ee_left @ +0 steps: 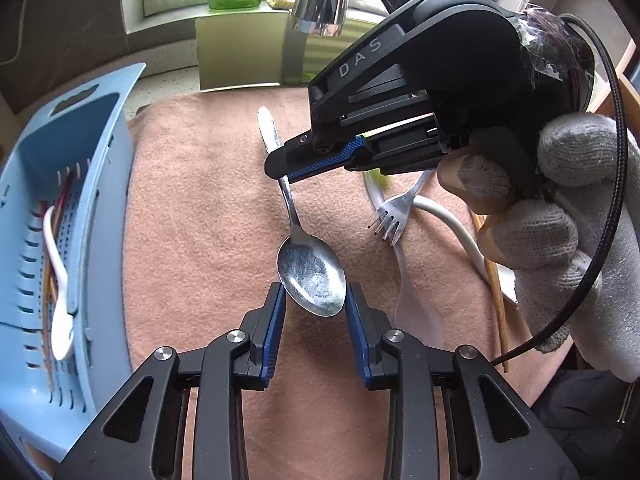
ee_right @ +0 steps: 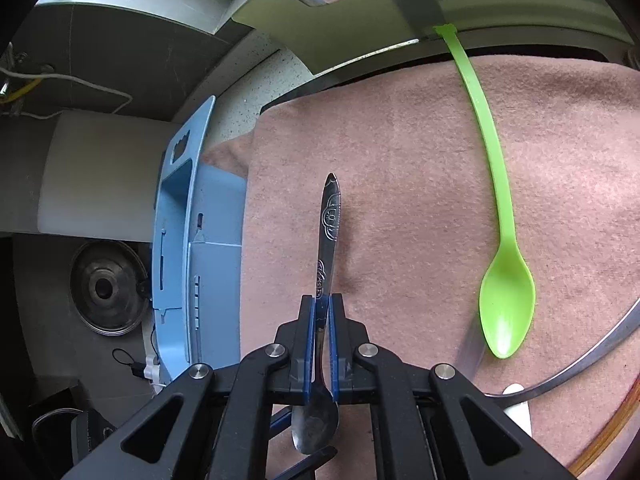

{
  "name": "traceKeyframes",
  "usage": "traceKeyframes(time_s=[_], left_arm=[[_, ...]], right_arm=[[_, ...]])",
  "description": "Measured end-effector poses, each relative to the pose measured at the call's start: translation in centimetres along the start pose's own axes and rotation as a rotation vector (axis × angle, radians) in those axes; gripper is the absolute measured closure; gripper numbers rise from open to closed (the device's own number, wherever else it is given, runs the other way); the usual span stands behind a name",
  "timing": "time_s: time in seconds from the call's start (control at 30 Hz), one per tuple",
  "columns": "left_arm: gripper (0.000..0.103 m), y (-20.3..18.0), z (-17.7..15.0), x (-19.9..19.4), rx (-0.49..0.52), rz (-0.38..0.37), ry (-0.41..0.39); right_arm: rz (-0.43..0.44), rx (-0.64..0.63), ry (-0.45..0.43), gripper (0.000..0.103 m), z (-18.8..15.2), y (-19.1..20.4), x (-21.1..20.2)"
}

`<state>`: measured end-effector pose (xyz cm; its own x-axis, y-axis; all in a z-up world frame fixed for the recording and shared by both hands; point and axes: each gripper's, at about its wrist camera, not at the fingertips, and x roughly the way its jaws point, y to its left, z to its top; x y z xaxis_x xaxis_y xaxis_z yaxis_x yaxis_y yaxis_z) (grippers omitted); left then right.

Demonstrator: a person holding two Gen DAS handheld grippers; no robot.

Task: Organize utensils
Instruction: 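Carry the steel spoon into the blue basket and open the left gripper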

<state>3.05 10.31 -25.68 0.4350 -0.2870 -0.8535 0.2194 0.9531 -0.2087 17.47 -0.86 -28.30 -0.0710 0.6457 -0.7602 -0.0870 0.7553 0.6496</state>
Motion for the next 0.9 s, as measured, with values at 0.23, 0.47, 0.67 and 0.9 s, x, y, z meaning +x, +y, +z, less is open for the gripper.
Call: traceKeyframes(time_s=[0.23, 0.47, 0.67, 0.9], left_arm=[[0.074, 1.7, 0.2, -2.9, -0.007, 0.0, -0.029], [0.074, 4.5, -0.3, -5.9, -0.023, 0.035, -0.063], [0.074, 7.6, -1.5, -7.7, -0.072, 0.061, -0.072], [0.075, 11.3, -2.5, -6.5, -0.135, 0.067, -0.03]], right_arm=[[0.056, -0.012, -0.034, 0.098, -0.4, 2.2, -1.3], [0.108, -0.06, -0.062, 0.098, -0.8, 7.3, -1.0], [0.121, -0.109, -0.043, 0.098, -1.0, 11.5, 1.4], [0.094, -0.136, 0.011, 0.098, -1.1, 14.2, 6.0]])
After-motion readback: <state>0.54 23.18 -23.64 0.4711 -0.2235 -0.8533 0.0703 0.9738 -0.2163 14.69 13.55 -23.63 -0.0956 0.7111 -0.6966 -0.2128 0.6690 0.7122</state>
